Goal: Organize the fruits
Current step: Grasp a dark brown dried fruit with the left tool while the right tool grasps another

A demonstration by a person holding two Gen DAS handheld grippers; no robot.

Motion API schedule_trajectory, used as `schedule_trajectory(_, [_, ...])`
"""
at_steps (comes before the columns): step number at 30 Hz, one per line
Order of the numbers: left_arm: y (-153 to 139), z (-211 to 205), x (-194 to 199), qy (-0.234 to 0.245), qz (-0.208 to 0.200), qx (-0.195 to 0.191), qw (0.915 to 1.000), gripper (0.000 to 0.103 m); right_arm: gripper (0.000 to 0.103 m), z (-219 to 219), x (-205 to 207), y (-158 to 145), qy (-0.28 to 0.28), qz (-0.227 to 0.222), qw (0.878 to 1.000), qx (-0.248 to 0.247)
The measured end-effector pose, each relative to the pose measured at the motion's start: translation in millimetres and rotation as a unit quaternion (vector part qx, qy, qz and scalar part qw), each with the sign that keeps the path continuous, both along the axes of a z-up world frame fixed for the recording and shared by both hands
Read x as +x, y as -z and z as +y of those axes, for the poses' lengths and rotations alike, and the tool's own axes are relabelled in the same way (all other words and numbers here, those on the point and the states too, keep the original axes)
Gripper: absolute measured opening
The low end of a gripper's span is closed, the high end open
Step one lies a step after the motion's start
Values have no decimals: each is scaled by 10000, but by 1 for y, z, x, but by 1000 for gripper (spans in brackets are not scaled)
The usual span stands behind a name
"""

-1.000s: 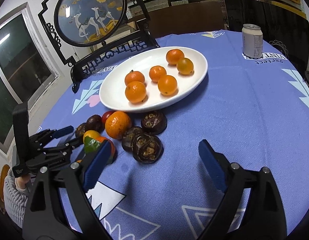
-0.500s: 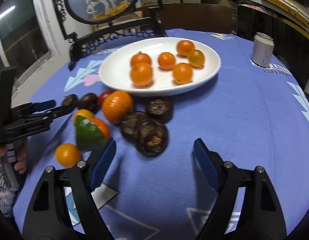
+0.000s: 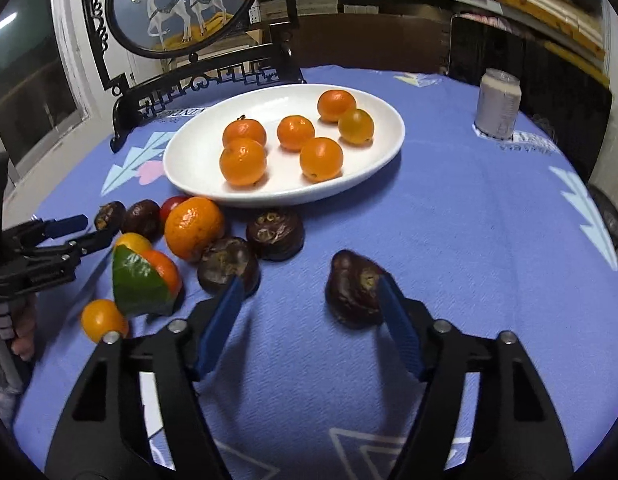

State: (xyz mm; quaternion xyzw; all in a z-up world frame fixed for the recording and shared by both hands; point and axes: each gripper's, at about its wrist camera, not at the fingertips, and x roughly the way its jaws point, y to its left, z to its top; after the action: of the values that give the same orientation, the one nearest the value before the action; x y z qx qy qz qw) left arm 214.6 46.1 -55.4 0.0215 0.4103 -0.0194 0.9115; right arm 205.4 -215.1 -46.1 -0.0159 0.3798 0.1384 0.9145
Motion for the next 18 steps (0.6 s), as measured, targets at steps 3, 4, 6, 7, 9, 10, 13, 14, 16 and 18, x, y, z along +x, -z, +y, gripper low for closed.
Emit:
schedule_trajectory(3, [-1,0,0,32,-37,-77,10000,68,67,-3,2,0,165,-11,9998,-105])
schedule_trajectory(4, [-2,1,0,43,-76,-124,9999,68,67,-5,3,2,243,-4,9995,-180])
schedule_trajectory(6, [-4,1,1,12,-133,-162,9998,68,67,-11,9,7,292,177,9994,-76])
schedule_trajectory(7, [-5,2,2,0,-160,-189,9997,68,66,-12,11,9,294,248,9993,-8])
schedule_trajectory(9, [-6,4,5,-31,-194,-285,9994,68,56,-14,14,12,282,349,9990,91])
schedule_trajectory(10, [-5,5,6,-36,-176,-314,9993,68,50,-16,16,14,287,422,9986,145])
schedule_trajectory(13, [0,5,11,-37,-51,-326,9994,67,47,-18,16,14,312,417,9984,204])
schedule_trajectory(14, [1,5,12,-19,-10,-349,9994,67,47,-17,16,14,312,408,9985,187])
schedule_trajectory(16, [4,5,16,39,112,-409,9991,60,47,-15,15,14,300,391,9987,145])
schedule_trajectory(18, [4,4,17,56,118,-387,9992,52,47,-15,15,14,300,384,9987,129])
